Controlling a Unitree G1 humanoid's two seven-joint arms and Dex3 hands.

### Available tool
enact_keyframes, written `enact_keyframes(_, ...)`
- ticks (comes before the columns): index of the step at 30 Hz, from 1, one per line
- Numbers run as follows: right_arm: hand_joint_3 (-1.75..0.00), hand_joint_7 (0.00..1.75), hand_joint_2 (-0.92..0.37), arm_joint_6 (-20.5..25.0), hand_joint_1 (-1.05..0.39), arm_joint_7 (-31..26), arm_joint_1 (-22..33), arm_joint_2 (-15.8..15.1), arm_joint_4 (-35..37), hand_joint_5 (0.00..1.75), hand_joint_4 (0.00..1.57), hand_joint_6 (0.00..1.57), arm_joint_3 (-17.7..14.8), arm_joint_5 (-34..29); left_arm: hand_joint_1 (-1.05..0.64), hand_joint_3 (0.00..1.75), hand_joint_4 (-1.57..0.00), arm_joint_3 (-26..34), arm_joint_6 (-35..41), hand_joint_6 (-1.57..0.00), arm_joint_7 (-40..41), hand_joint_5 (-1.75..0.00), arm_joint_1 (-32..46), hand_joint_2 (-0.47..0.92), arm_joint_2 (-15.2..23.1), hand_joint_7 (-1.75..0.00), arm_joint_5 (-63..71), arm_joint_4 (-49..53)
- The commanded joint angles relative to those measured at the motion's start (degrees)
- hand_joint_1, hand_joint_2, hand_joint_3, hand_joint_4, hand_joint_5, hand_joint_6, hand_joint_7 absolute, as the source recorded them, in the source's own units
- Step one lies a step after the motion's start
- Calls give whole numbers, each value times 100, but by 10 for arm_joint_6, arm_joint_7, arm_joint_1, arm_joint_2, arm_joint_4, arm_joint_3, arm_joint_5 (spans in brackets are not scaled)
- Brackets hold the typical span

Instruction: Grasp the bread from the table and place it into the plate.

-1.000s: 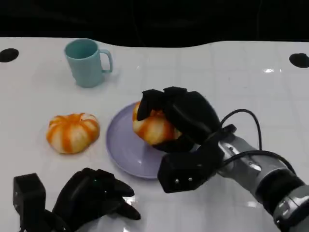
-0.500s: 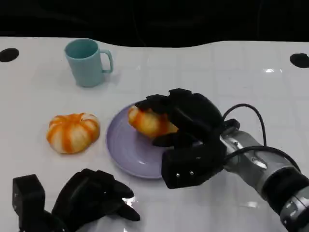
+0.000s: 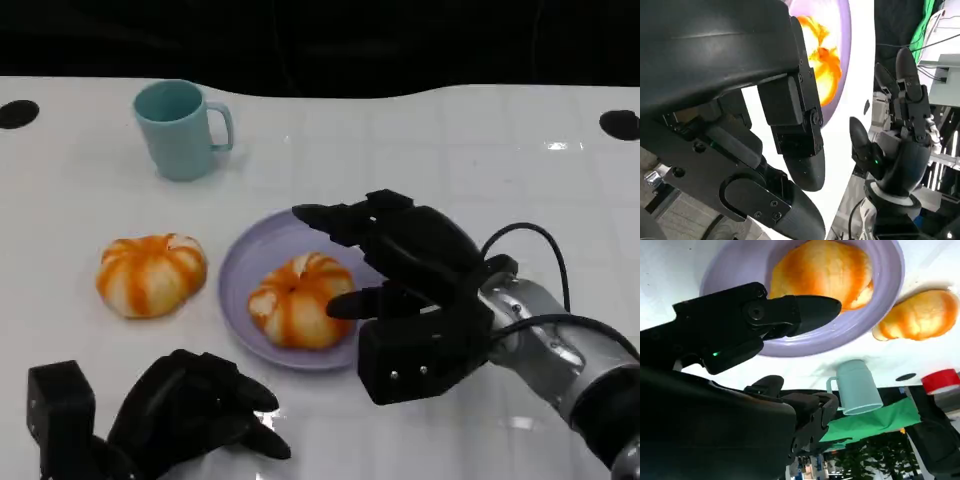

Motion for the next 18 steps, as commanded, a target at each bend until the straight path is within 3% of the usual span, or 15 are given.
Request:
enact_keyframes(1,-36,7,-92,-27,-86,6,34,-26,-42,57,13,24,-25,33,-105,0,-157,0,1,-157,4,-21,5,74,8,-2,5,-1)
enact_keyframes(8,-26,20,-92,-141,-68,-59,86,-38,-38,72,50,58,-62,75,-105,0,-157,1,12,-156,2,-20,5,72,5,-1,0,-4)
enact_keyframes(11,-23,34,-92,-180,-61,-54,117,-34,-43,127,52,71,-85,116,-105,0,-157,-1,12,-156,5,-19,7,72,5,-1,2,-7)
enact_keyframes(15,-22,87,-92,-205,-55,-7,154,-28,-57,164,61,65,-109,188,-105,0,-157,-2,13,-157,8,-19,7,72,5,-1,4,-9)
enact_keyframes(17,-23,107,-92,-211,-53,22,173,-24,-67,170,65,62,-120,228,-105,0,-157,-2,7,-156,5,-19,5,72,5,-1,5,-6)
enact_keyframes(18,-25,130,-92,-211,-52,42,184,-22,-73,173,66,57,-125,251,-105,0,-157,-2,7,-156,5,-19,5,72,5,-1,5,-5)
